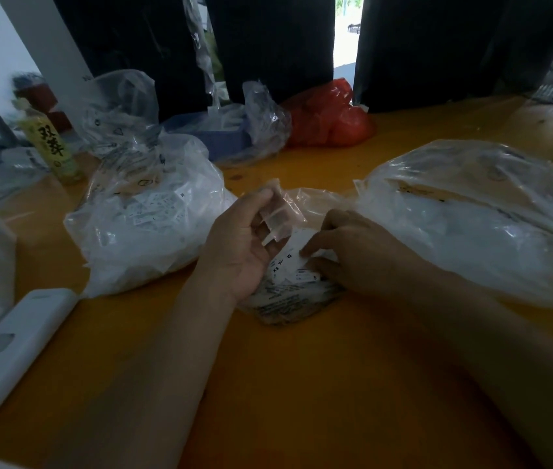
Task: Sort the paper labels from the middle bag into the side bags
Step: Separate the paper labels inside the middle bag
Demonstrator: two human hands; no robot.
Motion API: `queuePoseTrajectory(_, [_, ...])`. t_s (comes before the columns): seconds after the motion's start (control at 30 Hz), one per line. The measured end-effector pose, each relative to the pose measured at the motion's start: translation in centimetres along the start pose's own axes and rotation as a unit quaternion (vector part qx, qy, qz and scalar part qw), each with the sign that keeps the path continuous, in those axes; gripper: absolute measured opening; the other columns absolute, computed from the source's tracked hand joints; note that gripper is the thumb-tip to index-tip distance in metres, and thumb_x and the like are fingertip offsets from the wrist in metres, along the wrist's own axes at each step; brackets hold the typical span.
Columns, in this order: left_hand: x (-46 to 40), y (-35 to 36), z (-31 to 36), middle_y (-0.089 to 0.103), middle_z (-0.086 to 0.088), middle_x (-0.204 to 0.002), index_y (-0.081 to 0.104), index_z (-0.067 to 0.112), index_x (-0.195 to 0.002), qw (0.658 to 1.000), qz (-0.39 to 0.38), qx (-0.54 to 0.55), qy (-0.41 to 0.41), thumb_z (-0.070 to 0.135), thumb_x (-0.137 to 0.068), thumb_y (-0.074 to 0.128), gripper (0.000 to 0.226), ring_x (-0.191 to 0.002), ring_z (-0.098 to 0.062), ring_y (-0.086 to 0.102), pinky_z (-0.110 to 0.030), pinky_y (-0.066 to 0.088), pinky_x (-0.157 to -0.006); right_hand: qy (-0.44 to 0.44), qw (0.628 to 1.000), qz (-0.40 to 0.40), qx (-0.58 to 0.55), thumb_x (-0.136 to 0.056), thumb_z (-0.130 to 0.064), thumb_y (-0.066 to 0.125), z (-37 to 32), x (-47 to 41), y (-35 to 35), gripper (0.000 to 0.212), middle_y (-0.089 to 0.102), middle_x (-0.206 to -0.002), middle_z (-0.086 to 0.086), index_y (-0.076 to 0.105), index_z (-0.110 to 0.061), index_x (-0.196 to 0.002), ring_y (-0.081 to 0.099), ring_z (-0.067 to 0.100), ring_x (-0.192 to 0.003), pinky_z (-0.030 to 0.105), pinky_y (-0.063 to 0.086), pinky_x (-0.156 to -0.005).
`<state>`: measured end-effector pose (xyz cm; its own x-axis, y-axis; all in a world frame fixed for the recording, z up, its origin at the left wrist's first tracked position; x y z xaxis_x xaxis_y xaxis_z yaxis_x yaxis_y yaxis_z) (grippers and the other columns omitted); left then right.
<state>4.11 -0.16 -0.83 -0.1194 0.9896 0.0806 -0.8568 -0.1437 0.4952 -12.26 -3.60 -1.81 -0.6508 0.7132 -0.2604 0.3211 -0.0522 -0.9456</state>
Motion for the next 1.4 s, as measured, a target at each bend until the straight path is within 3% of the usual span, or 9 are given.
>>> queuePoseTrajectory(0.17, [-0.1,-0.2,0.1,0.079,-0.007,-0.117,0.069,0.017,-0.117,1.0,-0.008,0.006,-0.025,0.034,-0.106,0.06,0.022,-0.1,-0.021,0.077,-0.028,0.063,-0.065,-0.007,0.998,0.057,0.0,-0.095,-0.03,0.065,0.3,0.3,-1.0,0.014,0.053,-0.091,-0.01,0.073,-0.027,-0.106,0.05,0.005,-0.077,0.015,0.034,-0.063])
queuePoseTrajectory(0.27, [-0.2,-0.3,0.3,0.079,-0.011,-0.117,0.064,0.015,-0.123,1.0,-0.015,0.017,-0.021,0.033,-0.109,0.053,0.025,-0.103,-0.027,0.078,-0.029,0.064,-0.065,-0.002,0.999,0.04,-0.001,-0.092,-0.034,0.068,0.4,0.2,-0.8,0.015,0.049,-0.095,-0.014,0.066,-0.031,-0.106,0.054,0.007,-0.084,0.012,0.031,-0.064])
queuePoseTrajectory(0.4, [-0.5,-0.6,0.2,0.078,-0.018,-0.113,0.065,0.003,-0.118,0.999,-0.009,0.051,-0.013,0.019,-0.105,0.061,0.022,-0.102,-0.028,0.078,-0.024,0.064,-0.07,-0.001,1.0,0.01,-0.014,-0.09,-0.043,0.071,0.3,0.3,-0.2,0.044,0.044,-0.101,-0.016,0.055,-0.04,-0.13,0.05,0.005,-0.086,0.021,0.033,-0.07])
queuePoseTrajectory(0.57, [-0.8,-0.9,0.1,0.078,-0.02,-0.109,0.066,-0.002,-0.121,0.998,0.011,0.056,0.002,0.006,-0.1,0.065,0.023,-0.1,-0.028,0.079,-0.02,0.062,-0.071,0.052,0.991,0.096,-0.079,-0.097,-0.038,0.062,0.3,0.3,-1.5,0.018,0.058,-0.085,-0.017,0.073,-0.031,-0.108,0.059,0.001,-0.076,0.021,0.043,-0.07])
queuePoseTrajectory(0.7, [-0.9,-0.9,-0.1,0.079,-0.019,-0.105,0.07,0.0,-0.11,0.999,0.015,0.004,0.034,0.003,-0.099,0.065,0.013,-0.099,-0.027,0.079,-0.027,0.064,-0.078,0.177,0.902,0.243,-0.308,-0.097,-0.044,0.062,2.1,1.1,-3.3,0.015,0.066,-0.075,-0.015,0.071,-0.033,-0.092,0.06,0.001,-0.064,0.016,0.048,-0.06])
queuePoseTrajectory(0.8, [-0.7,-0.5,-0.5,0.079,-0.019,-0.107,0.077,0.003,-0.104,0.998,-0.004,-0.04,0.048,0.005,-0.091,0.072,0.013,-0.106,-0.028,0.077,-0.029,0.063,-0.083,0.225,0.828,0.238,-0.455,-0.101,-0.038,0.058,2.9,1.2,-3.5,0.021,0.071,-0.08,0.0,0.067,-0.019,-0.097,0.063,0.013,-0.064,0.03,0.054,-0.062])
queuePoseTrajectory(0.9, [-0.5,0.0,-0.9,0.079,-0.021,-0.104,0.081,0.005,-0.097,0.998,-0.016,-0.044,0.043,0.009,-0.076,0.08,0.021,-0.1,-0.026,0.079,-0.025,0.062,-0.081,0.226,0.775,0.229,-0.544,-0.104,-0.028,0.055,2.8,1.1,-3.4,0.023,0.072,-0.093,0.013,0.062,-0.006,-0.103,0.071,0.022,-0.073,0.032,0.058,-0.067])
queuePoseTrajectory(1.17, [-0.5,0.1,-1.1,0.08,-0.017,-0.105,0.082,0.01,-0.098,0.994,-0.028,-0.08,0.062,0.026,-0.077,0.08,0.027,-0.1,-0.028,0.079,-0.024,0.062,-0.083,0.2,0.826,0.239,-0.469,-0.091,-0.021,0.073,2.6,1.3,-3.9,0.015,0.075,-0.095,0.003,0.072,-0.014,-0.104,0.071,0.014,-0.085,0.024,0.058,-0.076])
queuePoseTrajectory(1.4, [-0.5,0.0,-1.1,0.08,-0.013,-0.108,0.077,0.005,-0.112,0.99,-0.039,-0.115,0.068,0.01,-0.093,0.073,0.02,-0.103,-0.026,0.078,-0.022,0.06,-0.086,0.132,0.814,0.278,-0.493,-0.104,-0.019,0.055,1.8,1.2,-4.5,0.012,0.068,-0.099,0.008,0.065,-0.014,-0.1,0.072,0.02,-0.084,0.033,0.062,-0.073])
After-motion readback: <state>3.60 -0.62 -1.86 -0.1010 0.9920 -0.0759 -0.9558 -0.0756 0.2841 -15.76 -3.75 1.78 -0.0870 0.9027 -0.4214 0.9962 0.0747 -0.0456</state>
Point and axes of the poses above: each hand's wrist, its own x-axis away from the middle knuckle, its own y-axis out of the palm, z = x × y, the point moved 4 cm from there along -x, towards the middle knuckle
